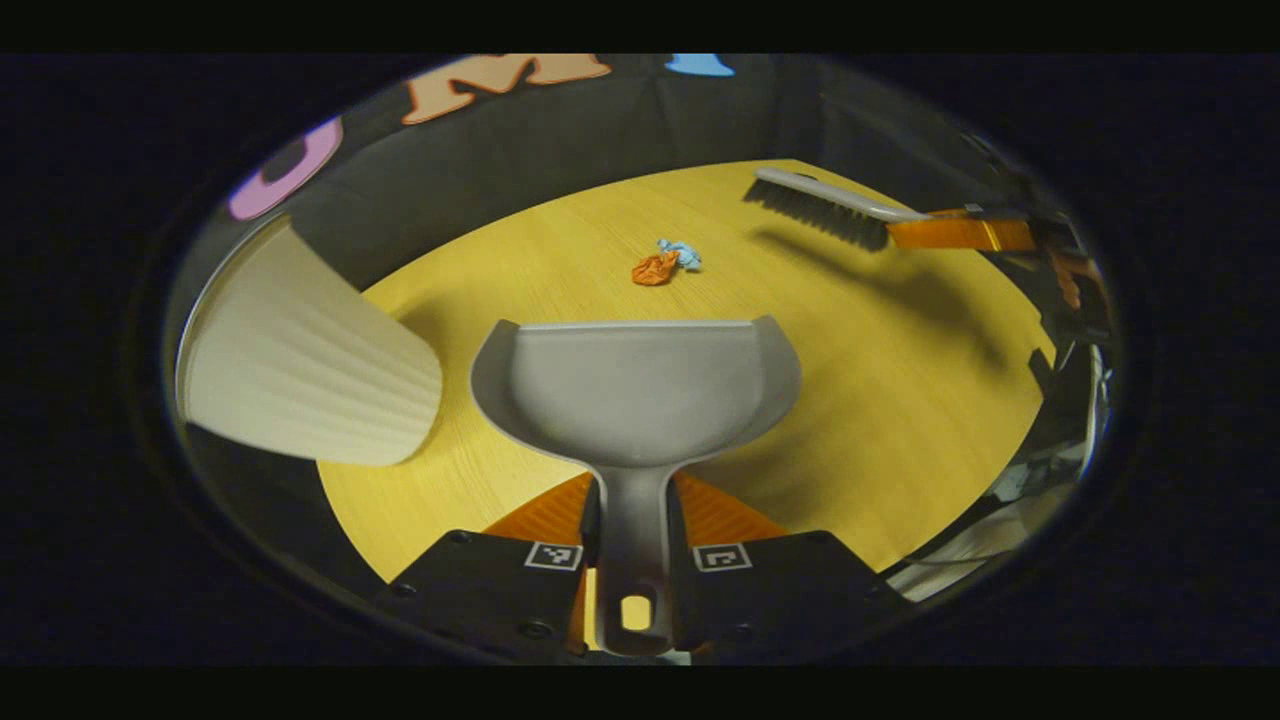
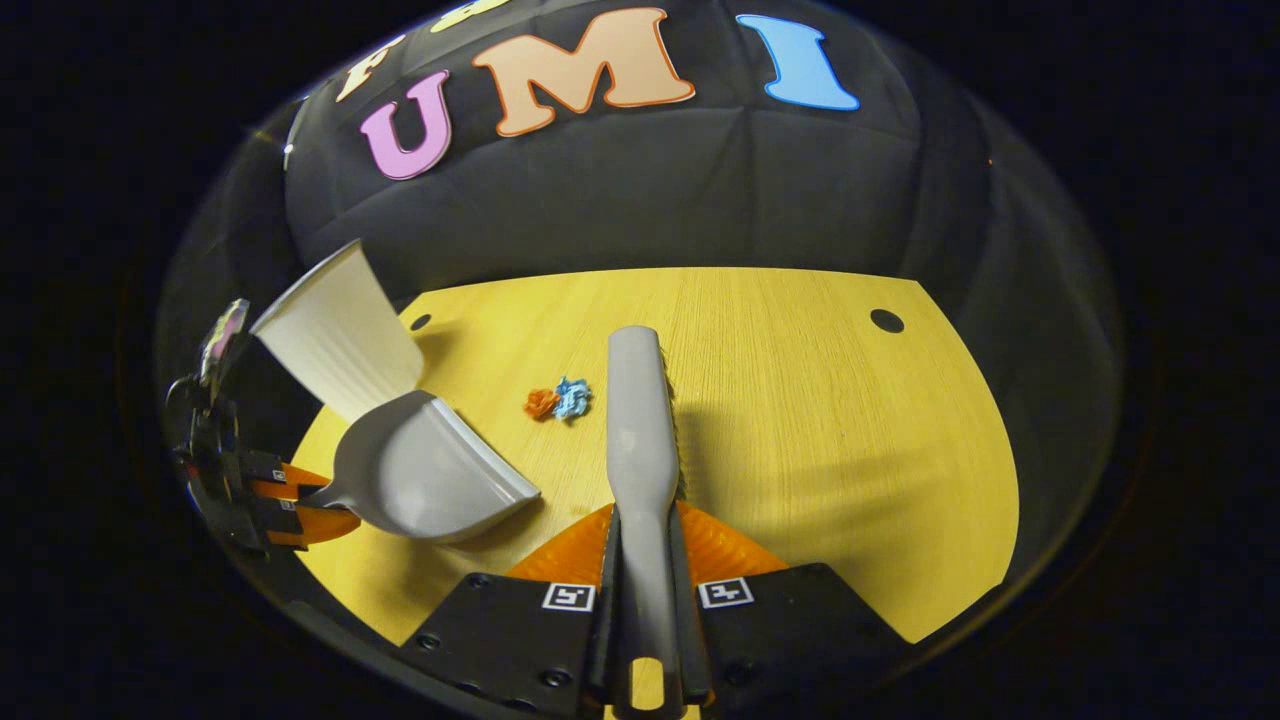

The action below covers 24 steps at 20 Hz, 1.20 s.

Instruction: Pick up the small broom and dustpan from the desktop, sweep the trash into the dustpan with the broom, and then empty the trash into the garbage bin.

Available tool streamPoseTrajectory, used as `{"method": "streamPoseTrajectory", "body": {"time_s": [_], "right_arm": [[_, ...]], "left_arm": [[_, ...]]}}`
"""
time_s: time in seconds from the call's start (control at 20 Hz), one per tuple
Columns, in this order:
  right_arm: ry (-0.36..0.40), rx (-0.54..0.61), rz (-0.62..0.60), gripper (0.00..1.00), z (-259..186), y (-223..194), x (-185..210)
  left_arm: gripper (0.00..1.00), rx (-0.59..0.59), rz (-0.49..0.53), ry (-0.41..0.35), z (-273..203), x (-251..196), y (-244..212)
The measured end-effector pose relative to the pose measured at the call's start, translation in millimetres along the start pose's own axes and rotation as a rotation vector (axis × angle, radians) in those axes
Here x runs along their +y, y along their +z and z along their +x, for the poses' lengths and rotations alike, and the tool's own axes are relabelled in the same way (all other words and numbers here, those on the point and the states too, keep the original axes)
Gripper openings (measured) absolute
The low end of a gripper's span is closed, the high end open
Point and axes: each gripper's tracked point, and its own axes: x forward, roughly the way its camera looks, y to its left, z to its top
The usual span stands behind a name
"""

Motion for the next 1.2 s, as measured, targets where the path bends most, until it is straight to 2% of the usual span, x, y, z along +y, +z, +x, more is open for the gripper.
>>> {"method": "streamPoseTrajectory", "body": {"time_s": [0.05, 0.15, 0.3, 0.35, 0.4, 0.45, 0.7, 0.8, 0.85, 0.9, 1.0, 1.1, 1.2], "right_arm": [[-0.019, 0.010, -0.002, 0.22, 18.8, 4.1, 5.2], [-0.033, 0.037, -0.016, 0.22, 44.1, 9.0, 18.3], [-0.060, 0.057, -0.095, 0.22, 68.3, 16.3, 23.3], [-0.068, 0.071, -0.121, 0.22, 74.3, 15.3, 23.7], [-0.067, 0.085, -0.142, 0.17, 76.7, 15.8, 25.9], [-0.065, 0.095, -0.158, 0.22, 78.1, 15.6, 26.4], [-0.042, 0.122, -0.251, 0.22, 82.1, 5.6, 34.5], [0.011, 0.143, -0.318, 0.22, 76.7, -2.1, 51.3], [0.052, 0.149, -0.343, 0.17, 71.1, -4.4, 62.2], [0.098, 0.160, -0.354, 0.22, 65.1, -6.5, 76.9], [0.168, 0.168, -0.387, 0.22, 51.7, -4.5, 97.6], [0.217, 0.176, -0.447, 0.22, 35.3, -1.1, 104.7], [0.247, 0.176, -0.443, 0.22, 21.2, -0.4, 109.5]], "left_arm": [[0.28, -0.005, 0.036, -0.024, 7.9, 7.2, 6.4], [0.26, -0.013, 0.091, -0.067, 15.0, 18.1, 15.9], [0.26, 0.001, 0.158, -0.094, 25.3, 29.1, 18.0], [0.26, 0.008, 0.165, -0.101, 27.0, 31.4, 16.6], [0.26, 0.011, 0.167, -0.108, 24.5, 31.4, 15.4], [0.26, 0.012, 0.171, -0.114, 23.8, 31.2, 15.6], [0.26, 0.029, 0.185, -0.123, 26.4, 37.0, 11.3], [0.26, 0.032, 0.197, -0.118, 25.3, 38.9, 10.6], [0.28, 0.035, 0.196, -0.119, 23.5, 37.2, 10.4], [0.26, 0.037, 0.193, -0.118, 23.8, 37.7, 10.0], [0.26, 0.031, 0.192, -0.117, 25.4, 37.7, 10.1], [0.27, 0.022, 0.182, -0.115, 26.4, 36.8, 10.6], [0.27, -0.006, 0.144, -0.108, 29.1, 32.2, 13.1]]}}
